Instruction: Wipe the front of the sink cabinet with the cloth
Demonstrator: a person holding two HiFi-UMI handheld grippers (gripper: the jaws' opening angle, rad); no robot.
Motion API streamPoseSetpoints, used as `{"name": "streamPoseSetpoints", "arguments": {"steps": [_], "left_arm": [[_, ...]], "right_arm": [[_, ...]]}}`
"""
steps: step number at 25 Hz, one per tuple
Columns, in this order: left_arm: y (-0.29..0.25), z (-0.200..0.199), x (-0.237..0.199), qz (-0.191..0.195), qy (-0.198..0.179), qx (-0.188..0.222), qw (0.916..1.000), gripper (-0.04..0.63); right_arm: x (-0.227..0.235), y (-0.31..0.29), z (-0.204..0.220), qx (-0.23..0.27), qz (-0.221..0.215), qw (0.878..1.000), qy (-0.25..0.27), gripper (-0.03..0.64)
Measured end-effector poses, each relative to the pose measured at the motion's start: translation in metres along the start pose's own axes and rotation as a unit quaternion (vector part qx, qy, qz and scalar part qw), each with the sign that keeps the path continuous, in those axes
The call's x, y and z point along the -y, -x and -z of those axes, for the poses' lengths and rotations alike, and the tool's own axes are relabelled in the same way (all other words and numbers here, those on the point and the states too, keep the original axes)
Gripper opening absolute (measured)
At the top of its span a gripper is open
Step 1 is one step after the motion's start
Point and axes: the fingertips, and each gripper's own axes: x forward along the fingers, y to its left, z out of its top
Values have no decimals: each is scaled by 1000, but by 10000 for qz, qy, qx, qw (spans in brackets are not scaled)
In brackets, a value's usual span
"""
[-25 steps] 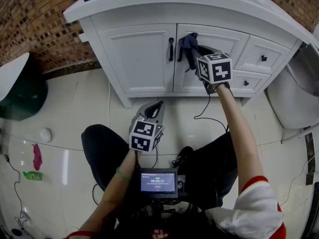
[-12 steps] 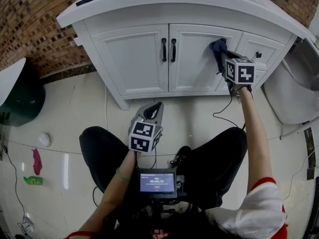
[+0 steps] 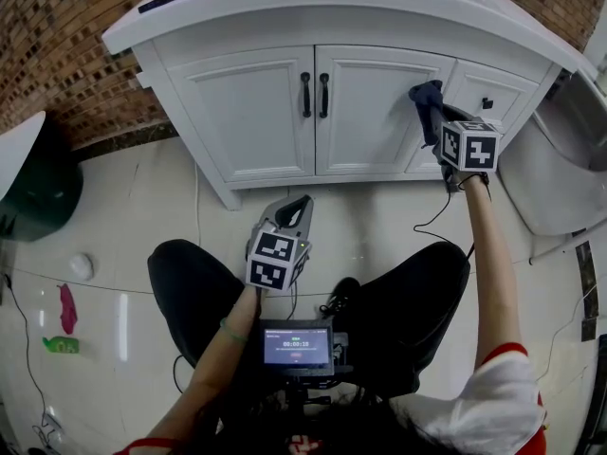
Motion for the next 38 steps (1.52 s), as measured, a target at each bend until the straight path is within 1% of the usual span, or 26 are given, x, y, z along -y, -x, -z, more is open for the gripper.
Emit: {"name": "streamPoseSetpoints", "arguments": {"steps": [4, 7, 11, 13, 15, 18, 21, 27, 33, 36, 38], "left_arm": [[1, 1, -1, -23, 36, -5, 10000, 21], [4, 1, -4, -48, 70, 23, 10000, 21], [12, 1, -17, -149, 163, 74, 9997, 21], [16, 3, -25, -203, 190, 88, 9996, 21], [19, 6, -32, -256, 222, 75, 9994, 21], [22, 11, -39, -304, 280, 34, 9991, 21], [22, 12, -39, -301, 312, 47, 9990, 21], [14, 9, -24, -197, 232, 57, 9995, 20], [4, 8, -5, -70, 187, 15, 9998, 20], [1, 7, 0, -21, 146, 7, 9999, 21], [0, 7, 0, -22, 136, 2, 9999, 21]], "right_arm": [[-78, -11, -10, 190, -800, 9965, 130, 60], [-130, -27, -8, 140, -1192, 9927, 146, 60], [-178, -48, -1, -8, -1447, 9894, 150, 60], [-190, -58, 1, -75, -1460, 9891, 175, 60], [-192, -66, 5, -143, -1386, 9901, 194, 60], [-177, -73, 14, -295, -1194, 9922, 195, 60], [-149, -70, 25, -430, -933, 9945, 191, 60], [-68, -52, 53, -634, -331, 9974, -14, 60], [4, -29, 72, -779, 212, 9965, -207, 60], [25, -23, 79, -838, 373, 9954, -281, 60], [28, -21, 81, -826, 380, 9953, -326, 60]]}}
